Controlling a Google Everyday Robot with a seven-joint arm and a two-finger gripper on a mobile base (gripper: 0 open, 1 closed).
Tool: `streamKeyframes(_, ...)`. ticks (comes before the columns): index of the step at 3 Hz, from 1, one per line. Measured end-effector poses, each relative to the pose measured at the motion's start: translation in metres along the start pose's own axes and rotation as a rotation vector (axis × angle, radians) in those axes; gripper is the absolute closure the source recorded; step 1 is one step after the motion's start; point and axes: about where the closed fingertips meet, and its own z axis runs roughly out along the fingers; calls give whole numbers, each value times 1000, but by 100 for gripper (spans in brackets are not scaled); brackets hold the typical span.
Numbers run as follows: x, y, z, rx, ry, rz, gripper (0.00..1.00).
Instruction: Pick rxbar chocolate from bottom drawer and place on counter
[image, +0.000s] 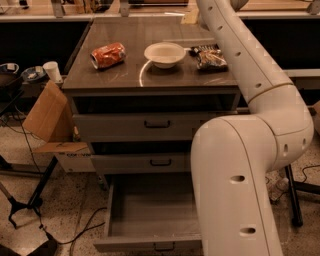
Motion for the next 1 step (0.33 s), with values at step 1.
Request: streamKeyframes(1, 0, 0, 0, 0, 0, 0, 0)
